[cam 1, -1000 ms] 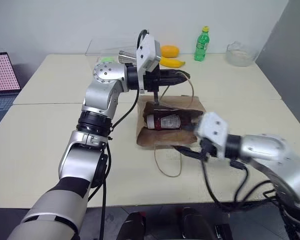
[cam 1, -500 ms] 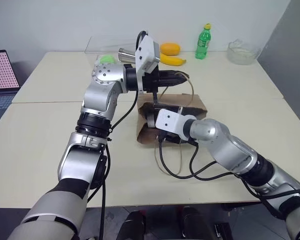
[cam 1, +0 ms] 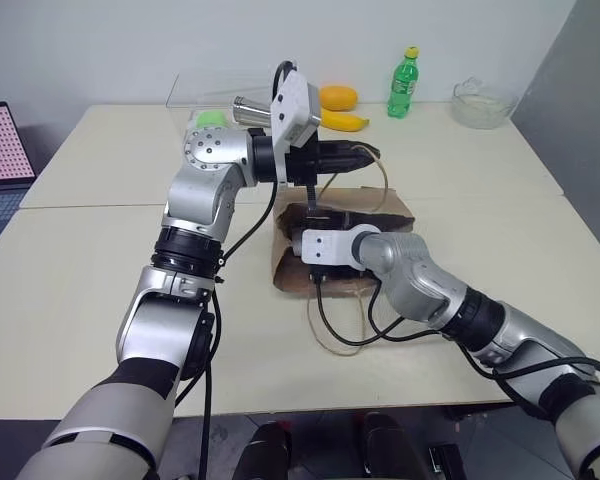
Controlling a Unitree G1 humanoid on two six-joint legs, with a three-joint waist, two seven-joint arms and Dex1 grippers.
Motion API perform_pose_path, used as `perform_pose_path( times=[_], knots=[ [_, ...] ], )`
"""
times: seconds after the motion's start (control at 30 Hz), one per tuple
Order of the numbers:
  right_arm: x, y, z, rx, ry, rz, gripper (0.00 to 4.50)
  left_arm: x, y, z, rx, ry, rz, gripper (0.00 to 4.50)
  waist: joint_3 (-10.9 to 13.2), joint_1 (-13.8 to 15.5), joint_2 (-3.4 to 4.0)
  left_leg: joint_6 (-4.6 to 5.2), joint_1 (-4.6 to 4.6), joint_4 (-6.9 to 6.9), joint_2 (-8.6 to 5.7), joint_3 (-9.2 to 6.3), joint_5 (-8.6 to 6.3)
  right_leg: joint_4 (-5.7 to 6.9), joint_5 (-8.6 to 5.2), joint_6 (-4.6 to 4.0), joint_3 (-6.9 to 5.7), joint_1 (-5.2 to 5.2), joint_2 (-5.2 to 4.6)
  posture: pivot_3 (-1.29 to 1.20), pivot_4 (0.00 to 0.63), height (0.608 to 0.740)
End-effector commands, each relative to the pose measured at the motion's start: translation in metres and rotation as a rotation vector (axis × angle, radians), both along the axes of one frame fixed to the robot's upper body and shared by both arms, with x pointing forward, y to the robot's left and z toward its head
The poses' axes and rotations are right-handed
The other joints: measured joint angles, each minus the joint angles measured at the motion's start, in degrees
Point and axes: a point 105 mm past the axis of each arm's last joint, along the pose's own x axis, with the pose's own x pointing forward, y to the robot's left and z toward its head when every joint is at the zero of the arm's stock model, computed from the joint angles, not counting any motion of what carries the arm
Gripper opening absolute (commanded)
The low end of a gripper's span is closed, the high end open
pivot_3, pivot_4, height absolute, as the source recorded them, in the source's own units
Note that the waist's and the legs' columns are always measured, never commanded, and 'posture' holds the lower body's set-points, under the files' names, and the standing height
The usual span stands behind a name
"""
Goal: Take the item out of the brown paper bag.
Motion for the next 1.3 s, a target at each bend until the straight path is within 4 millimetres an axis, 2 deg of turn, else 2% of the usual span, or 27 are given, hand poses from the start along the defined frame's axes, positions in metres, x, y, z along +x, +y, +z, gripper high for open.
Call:
perform_pose_path(
  times=[0.03,0.23,0.3,0.4,0.43,0.53,0.63,0.9,1.3],
  knots=[
    [0.008,-0.001,0.005,-0.023,-0.032,0.001,4.46,-0.006,0.000,0.014,-0.040,-0.044,-0.016,0.00,0.0,-0.1,0.01,0.00,0.00,0.00,0.00,0.00,0.00,0.00,0.00,0.00,0.00,0.00,0.00,0.00,0.150,0.740],
    [0.016,-0.004,-0.009,-0.047,0.004,-0.013,4.46,-0.007,-0.001,0.013,-0.042,-0.043,-0.016,0.00,0.0,-0.6,0.02,-0.03,0.08,0.03,-0.01,0.00,0.02,0.14,0.01,-0.01,0.02,0.03,0.00,0.00,0.150,0.740],
    [0.015,-0.003,-0.014,-0.042,0.026,-0.014,4.10,-0.006,-0.001,0.013,-0.042,-0.042,-0.014,0.00,0.0,-0.7,0.02,-0.06,0.13,0.05,-0.02,0.00,0.04,0.28,0.01,-0.01,0.04,0.03,0.00,0.00,0.150,0.740],
    [0.016,-0.005,-0.018,-0.035,0.049,-0.025,3.31,-0.006,0.000,0.011,-0.041,-0.041,-0.012,0.00,0.0,-0.8,0.02,-0.11,0.21,0.06,-0.02,-0.01,0.09,0.48,0.01,-0.01,0.05,0.03,0.01,0.00,0.150,0.740],
    [0.017,-0.006,-0.020,-0.037,0.052,-0.028,3.17,-0.006,0.000,0.011,-0.041,-0.041,-0.012,0.00,0.0,-0.8,0.02,-0.15,0.22,0.06,-0.02,-0.02,0.12,0.52,0.01,-0.01,0.05,0.03,0.01,0.00,0.150,0.740],
    [0.017,-0.009,-0.023,-0.042,0.058,-0.031,3.14,-0.006,0.000,0.011,-0.042,-0.042,-0.009,0.00,0.0,-0.8,0.02,-0.17,0.22,0.06,-0.04,-0.02,0.13,0.53,0.01,-0.01,0.05,0.03,0.01,0.00,0.150,0.740],
    [0.017,-0.006,-0.018,-0.027,0.032,-0.009,3.14,-0.005,0.001,0.010,-0.041,-0.043,-0.004,0.00,0.0,-0.8,0.02,-0.18,0.21,0.06,-0.04,-0.04,0.14,0.53,0.01,-0.01,0.04,0.03,0.01,0.00,0.150,0.740],
    [0.003,0.009,0.011,0.041,-0.038,0.078,3.14,0.002,0.006,0.009,-0.041,-0.044,0.036,0.00,0.0,-0.8,0.02,-0.19,0.17,0.05,-0.03,-0.04,0.14,0.50,0.01,-0.01,0.04,-0.02,0.01,0.00,0.150,0.740],
    [-0.015,0.007,0.034,0.070,-0.053,0.131,3.14,0.010,0.008,0.009,-0.033,-0.058,0.063,0.00,0.0,-0.8,0.02,-0.19,0.10,0.03,-0.03,-0.03,0.14,0.43,0.01,-0.01,0.04,-0.07,0.01,0.00,0.150,0.740]
  ],
)
